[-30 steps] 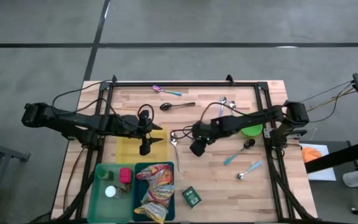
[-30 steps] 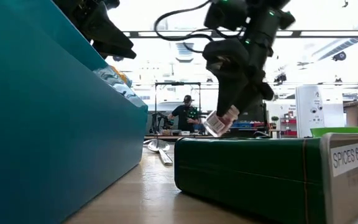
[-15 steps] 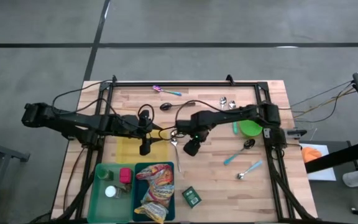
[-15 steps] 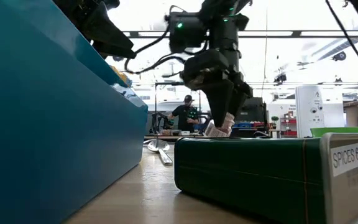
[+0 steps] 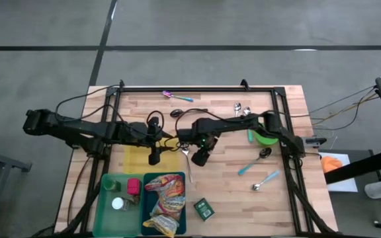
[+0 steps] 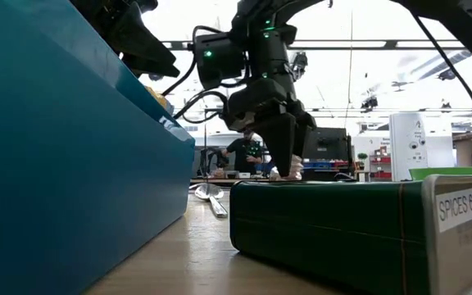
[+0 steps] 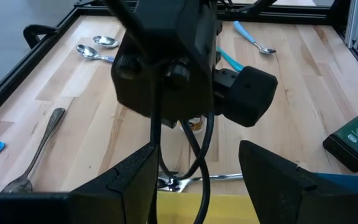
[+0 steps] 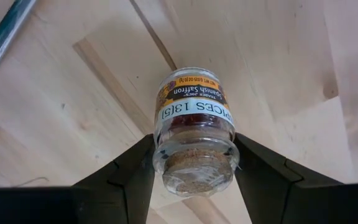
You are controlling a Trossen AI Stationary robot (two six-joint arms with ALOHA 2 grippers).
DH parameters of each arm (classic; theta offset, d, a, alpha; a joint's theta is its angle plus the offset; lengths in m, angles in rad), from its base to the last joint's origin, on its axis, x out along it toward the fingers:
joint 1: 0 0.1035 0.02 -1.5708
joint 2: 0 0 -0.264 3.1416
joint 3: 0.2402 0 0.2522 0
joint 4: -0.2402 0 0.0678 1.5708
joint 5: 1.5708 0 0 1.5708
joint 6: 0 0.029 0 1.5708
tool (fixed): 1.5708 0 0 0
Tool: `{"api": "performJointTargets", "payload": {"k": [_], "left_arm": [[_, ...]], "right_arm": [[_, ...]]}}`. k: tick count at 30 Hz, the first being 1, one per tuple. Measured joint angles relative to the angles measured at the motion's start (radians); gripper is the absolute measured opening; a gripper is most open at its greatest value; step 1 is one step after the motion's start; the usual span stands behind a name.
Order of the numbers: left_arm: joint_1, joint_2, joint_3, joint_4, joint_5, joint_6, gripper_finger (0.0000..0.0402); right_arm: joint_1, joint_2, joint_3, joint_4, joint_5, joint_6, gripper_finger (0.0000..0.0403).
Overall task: Pick & Place Food Item
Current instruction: Put the brown spice bottle into the green bin
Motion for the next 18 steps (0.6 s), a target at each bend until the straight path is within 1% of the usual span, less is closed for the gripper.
{"api": "performJointTargets", "payload": {"k": [14, 16, 18], "left_arm": [[0.000, 0.000, 0.000, 0.000, 0.000, 0.000, 0.0229], [0.000, 0.000, 0.000, 0.000, 0.000, 0.000, 0.0229], [0.000, 0.000, 0.000, 0.000, 0.000, 0.000, 0.0229]], "right_arm": [[-0.002, -0.003, -0.008, 0.022, 0.015, 0.010, 0.0193], [-0.002, -0.004, -0.009, 0.036, 0.031, 0.014, 0.0202], [-0.002, -0.002, -0.008, 0.036, 0.040, 0.016, 0.0220]]}}
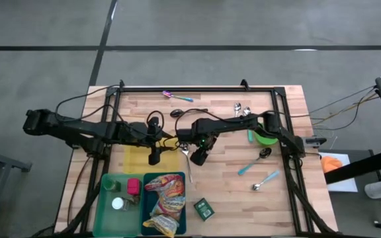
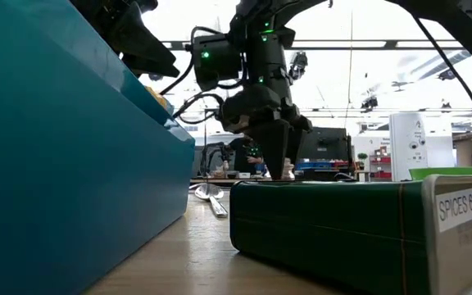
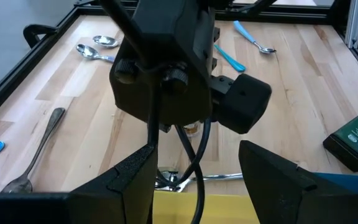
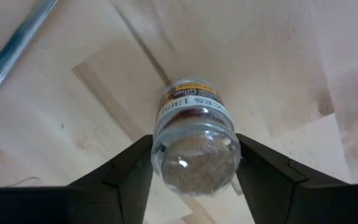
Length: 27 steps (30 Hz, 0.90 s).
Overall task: Pick & Place Food Item
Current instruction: Put the brown spice bottle into the green bin
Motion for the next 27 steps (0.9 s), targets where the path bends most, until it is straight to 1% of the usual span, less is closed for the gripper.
{"api": "performJointTargets", "payload": {"k": [4, 7, 19, 27], "left_arm": [[0.000, 0.000, 0.000, 0.000, 0.000, 0.000, 0.0229], [0.000, 0.000, 0.000, 0.000, 0.000, 0.000, 0.0229], [0.000, 0.000, 0.000, 0.000, 0.000, 0.000, 0.0229], [0.000, 0.000, 0.000, 0.001, 0.000, 0.000, 0.0229]], "right_arm": [[-0.001, 0.001, 0.001, 0.003, 0.001, -0.007, 0.0263], [0.000, 0.001, 0.000, 0.002, 0.005, -0.010, 0.0278], [0.011, -0.034, 0.021, -0.007, 0.057, -0.010, 0.0281], [0.038, -0.094, 0.018, 0.011, 0.139, -0.006, 0.0281]]}}
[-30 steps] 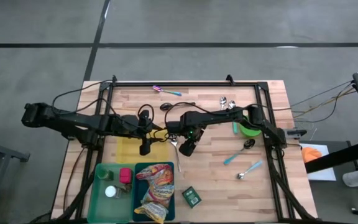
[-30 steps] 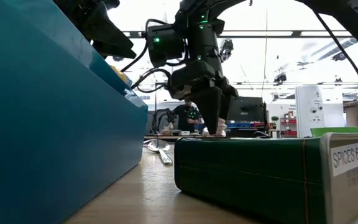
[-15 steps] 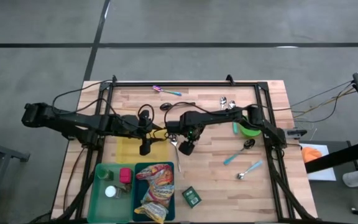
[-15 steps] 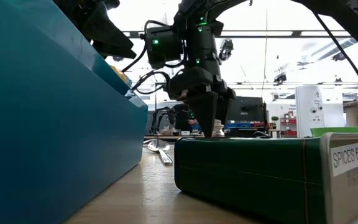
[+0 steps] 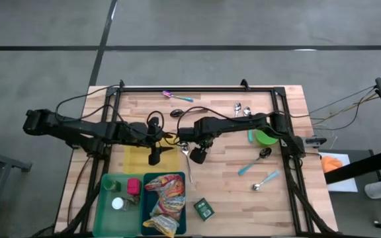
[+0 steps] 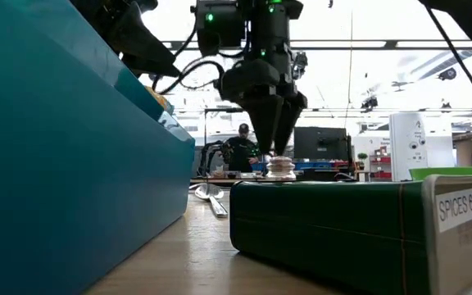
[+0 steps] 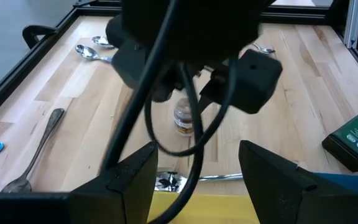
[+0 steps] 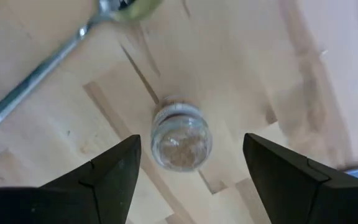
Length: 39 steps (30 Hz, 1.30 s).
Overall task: Pick & Place Food Item
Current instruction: Put the brown spice bottle into the green bin
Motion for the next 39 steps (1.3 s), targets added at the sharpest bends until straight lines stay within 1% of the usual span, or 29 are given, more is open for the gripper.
{"api": "performJointTargets", "payload": {"k": [7, 12, 14, 24, 28, 32, 37, 39], "left_arm": [[0.000, -0.001, 0.002, 0.014, 0.005, 0.001, 0.0229], [-0.001, -0.003, 0.005, 0.031, 0.014, 0.002, 0.0229], [0.000, 0.001, -0.002, -0.006, -0.004, 0.000, 0.0229], [0.002, -0.001, 0.000, 0.000, -0.004, -0.002, 0.0229], [0.000, 0.001, 0.000, -0.002, -0.001, -0.002, 0.0229], [0.001, 0.000, 0.000, -0.002, -0.003, -0.002, 0.0229], [0.001, 0.000, 0.000, -0.001, -0.001, 0.001, 0.0229], [0.001, 0.000, 0.000, -0.002, -0.001, 0.001, 0.0229]], "right_arm": [[0.053, -0.090, -0.057, 0.120, 0.108, 0.000, 0.0281], [0.090, -0.185, -0.185, 0.256, 0.185, 0.000, 0.0281], [0.101, -0.246, -0.267, 0.366, 0.196, -0.002, 0.0281], [0.120, -0.595, -0.811, 0.961, 0.201, -0.039, 0.0281], [0.127, -0.703, -1.014, 1.185, 0.202, -0.046, 0.0281], [0.134, -0.813, -1.174, 1.411, 0.228, -0.091, 0.0281], [0.139, -0.919, -1.341, 1.646, 0.225, -0.186, 0.0281], [0.140, -0.960, -1.398, 1.715, 0.225, -0.208, 0.0281]]}}
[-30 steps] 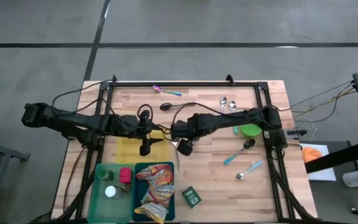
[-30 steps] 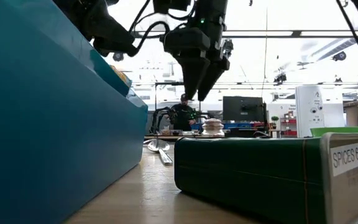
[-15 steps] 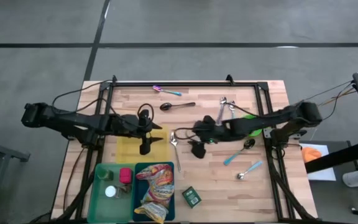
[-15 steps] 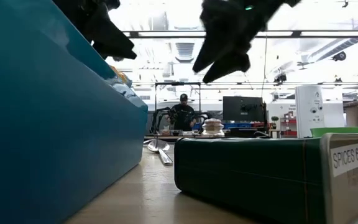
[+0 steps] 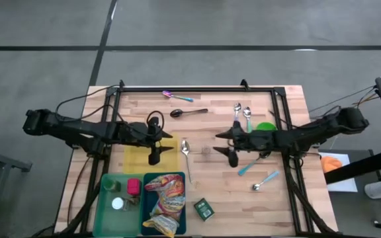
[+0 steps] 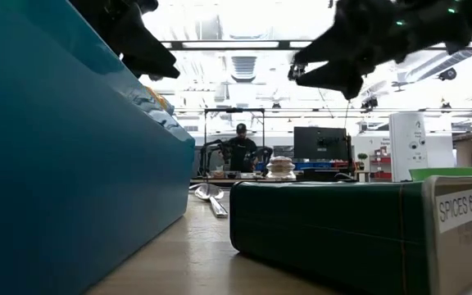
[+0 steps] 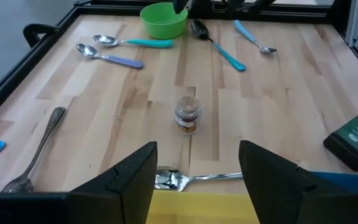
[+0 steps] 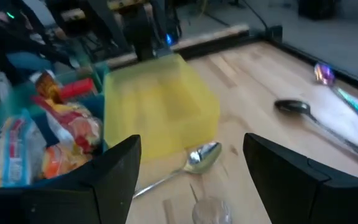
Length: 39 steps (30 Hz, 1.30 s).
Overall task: Pick & Place Food Item
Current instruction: Put the brown spice bottle into the green bin
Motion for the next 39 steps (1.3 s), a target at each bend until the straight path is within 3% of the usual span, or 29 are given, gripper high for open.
{"api": "performJointTargets", "payload": {"k": [10, 24, 31, 39], "left_arm": [[-0.001, 0.000, 0.000, -0.010, 0.000, 0.000, 0.0229], [-0.001, 0.000, 0.000, -0.026, 0.000, 0.000, 0.0229], [-0.001, 0.000, 0.000, -0.026, 0.000, 0.000, 0.0229], [-0.001, 0.000, 0.000, -0.026, 0.000, -0.001, 0.0229]], "right_arm": [[0.000, -0.240, -0.174, 0.029, -0.002, -0.100, 0.0281], [0.000, -0.652, -0.289, -0.044, -0.003, -0.187, 0.0281], [0.000, -0.705, -0.339, -0.047, -0.003, -0.076, 0.0281], [-0.001, -0.705, -0.346, -0.046, -0.003, -0.150, 0.0281]]}}
